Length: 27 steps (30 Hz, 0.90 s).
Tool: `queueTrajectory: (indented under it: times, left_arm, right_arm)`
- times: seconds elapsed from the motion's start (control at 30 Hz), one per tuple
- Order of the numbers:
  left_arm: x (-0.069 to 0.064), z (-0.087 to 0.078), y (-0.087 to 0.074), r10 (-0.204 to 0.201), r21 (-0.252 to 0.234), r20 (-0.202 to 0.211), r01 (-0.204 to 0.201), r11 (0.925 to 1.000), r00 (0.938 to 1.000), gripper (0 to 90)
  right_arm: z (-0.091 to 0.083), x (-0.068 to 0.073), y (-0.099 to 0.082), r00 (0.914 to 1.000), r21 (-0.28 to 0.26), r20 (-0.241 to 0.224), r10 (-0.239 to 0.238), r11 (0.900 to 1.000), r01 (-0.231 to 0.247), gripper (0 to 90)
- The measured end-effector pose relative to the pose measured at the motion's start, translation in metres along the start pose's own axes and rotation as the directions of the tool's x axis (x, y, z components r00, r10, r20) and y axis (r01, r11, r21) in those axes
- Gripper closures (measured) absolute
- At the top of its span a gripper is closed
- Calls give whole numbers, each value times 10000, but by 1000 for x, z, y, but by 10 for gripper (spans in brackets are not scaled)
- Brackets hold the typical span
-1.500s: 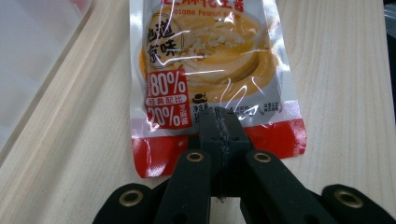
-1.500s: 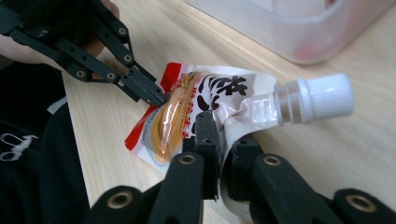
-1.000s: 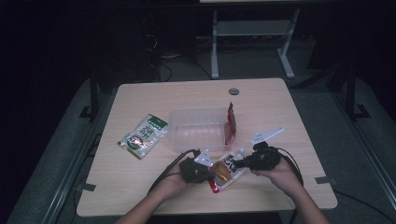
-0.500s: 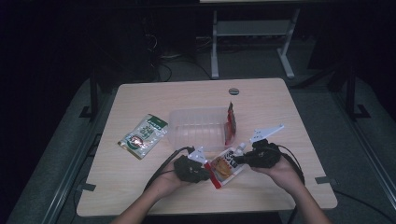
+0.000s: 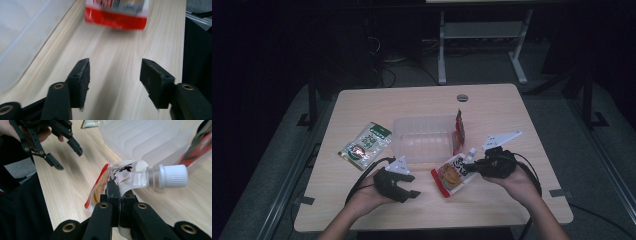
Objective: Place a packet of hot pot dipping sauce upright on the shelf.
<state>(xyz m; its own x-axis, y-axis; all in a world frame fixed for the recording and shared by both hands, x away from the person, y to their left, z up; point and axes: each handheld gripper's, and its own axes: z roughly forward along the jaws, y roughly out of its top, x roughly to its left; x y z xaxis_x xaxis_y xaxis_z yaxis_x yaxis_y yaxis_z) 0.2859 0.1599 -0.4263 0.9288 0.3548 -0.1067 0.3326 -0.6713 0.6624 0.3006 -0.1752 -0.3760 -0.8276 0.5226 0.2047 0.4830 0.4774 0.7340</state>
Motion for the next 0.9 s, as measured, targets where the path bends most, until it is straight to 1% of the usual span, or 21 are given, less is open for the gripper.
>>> queueTrajectory:
  times: [0.1, 0.13, 0.2, 0.27, 0.3, 0.33, 0.4, 0.5, 0.53, 0.67, 0.73, 0.8, 0.87, 0.9]
  left_arm:
    - [-1, -6, -11, -180, 36, -87, 180, 9998, 9998, 363]
    - [-1, -7, -14, -324, -41, -91, 324, 9995, 9994, 349]
    - [0, -11, -20, -343, -23, -213, 343, 9994, 9992, 327]
    - [1, -15, -25, -428, 5, -210, 428, 9991, 9989, 308]
    - [1, -17, -27, -438, 5, -255, 439, 9990, 9987, 303]
    - [1, -18, -29, -540, -74, -303, 538, 9985, 9981, 302]
    - [3, -20, -31, -624, -135, -314, 620, 9980, 9976, 302]
    - [5, -22, -29, -680, -244, -369, 672, 9974, 9970, 302]
    - [5, -22, -29, -778, -259, -343, 770, 9967, 9964, 302]
    - [6, -20, -29, -597, -108, -407, 593, 9982, 9974, 302]
    - [6, -20, -29, -554, -45, -408, 553, 9985, 9976, 302]
    - [7, -21, -30, -456, 77, -442, 460, 9989, 9980, 308]
    - [8, -22, -30, -423, 169, -461, 431, 9989, 9980, 308]
    - [8, -22, -30, -439, 142, -478, 446, 9989, 9979, 308]
  right_arm:
    - [-5, 1, 4, 10000, -123, 61, -26, 9999, 27, 889]
    - [-7, 2, 6, 10000, -168, 72, -13, 9999, 14, 889]
    - [-10, 2, 11, 9999, -249, 119, -1, 9997, 4, 889]
    - [-13, 2, 16, 9998, -325, 180, -33, 9995, 39, 889]
    - [-15, 2, 19, 9998, -339, 195, 43, 9994, -37, 889]
    - [-15, 2, 21, 9997, -393, 246, 37, 9992, -27, 889]
    - [-17, 2, 26, 9995, -389, 309, 35, 9992, -23, 889]
    - [-22, 3, 36, 9992, -458, 406, -26, 9989, 45, 889]
    - [-23, 3, 39, 9990, -470, 449, -19, 9989, 40, 889]
    - [-29, 3, 54, 9984, -468, 557, 20, 9989, 6, 889]
    - [-31, 3, 61, 9979, -474, 649, -21, 9989, 52, 889]
    - [-32, 1, 67, 9978, -458, 661, 39, 9989, -9, 889]
    - [-32, -1, 73, 9974, -492, 720, 105, 9988, -69, 889]
    - [-33, -2, 76, 9971, -523, 754, 140, 9986, -100, 889]
